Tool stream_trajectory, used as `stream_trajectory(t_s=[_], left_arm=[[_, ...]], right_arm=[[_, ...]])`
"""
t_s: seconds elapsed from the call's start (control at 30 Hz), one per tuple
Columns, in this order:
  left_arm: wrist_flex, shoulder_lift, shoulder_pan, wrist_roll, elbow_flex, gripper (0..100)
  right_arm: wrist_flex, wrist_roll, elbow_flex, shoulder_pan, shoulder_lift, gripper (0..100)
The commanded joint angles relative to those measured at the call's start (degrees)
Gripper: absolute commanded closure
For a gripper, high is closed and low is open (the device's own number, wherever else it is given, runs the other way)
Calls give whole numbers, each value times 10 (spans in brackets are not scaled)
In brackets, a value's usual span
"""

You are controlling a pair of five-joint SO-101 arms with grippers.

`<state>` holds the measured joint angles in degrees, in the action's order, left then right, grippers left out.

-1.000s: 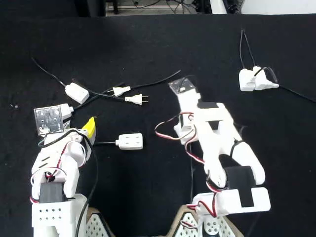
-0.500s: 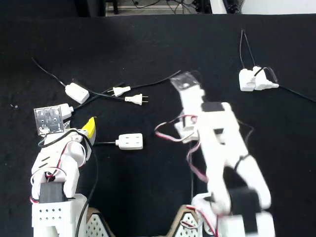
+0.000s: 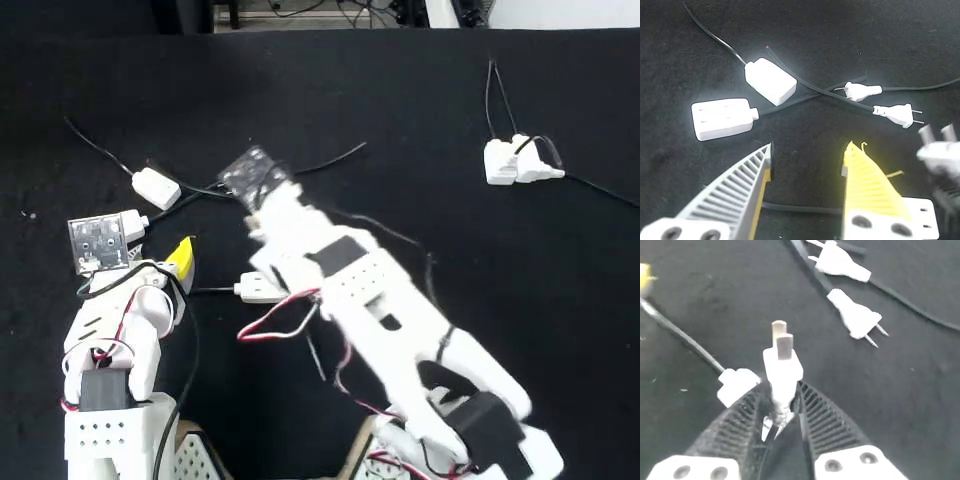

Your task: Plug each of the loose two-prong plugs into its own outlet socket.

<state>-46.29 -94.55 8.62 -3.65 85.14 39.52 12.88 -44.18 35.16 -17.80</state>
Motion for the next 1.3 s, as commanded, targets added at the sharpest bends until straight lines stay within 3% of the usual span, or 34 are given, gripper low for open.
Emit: stream_trajectory(t_s=[0.0, 0.13, 0.37, 0.57, 0.9, 1.13, 1.27], left_arm=[[11, -7, 1, -35, -42, 766], [13, -7, 0, -66, -44, 766], [45, -7, -17, -113, -43, 766], [41, -7, -90, -67, -44, 766], [41, -7, -99, -58, -49, 766], [47, -7, -111, 54, 0, 766], [84, -7, -106, 76, 33, 766]], right_arm=[[-46, 0, -15, 40, -11, 988], [-81, 1, -65, 79, -57, 988], [-105, 1, -130, 85, -137, 988], [-103, 17, -146, 85, -166, 988], [-104, 27, -142, 85, -145, 988], [-95, 24, -145, 85, -165, 988], [-64, 24, -141, 85, -190, 988]])
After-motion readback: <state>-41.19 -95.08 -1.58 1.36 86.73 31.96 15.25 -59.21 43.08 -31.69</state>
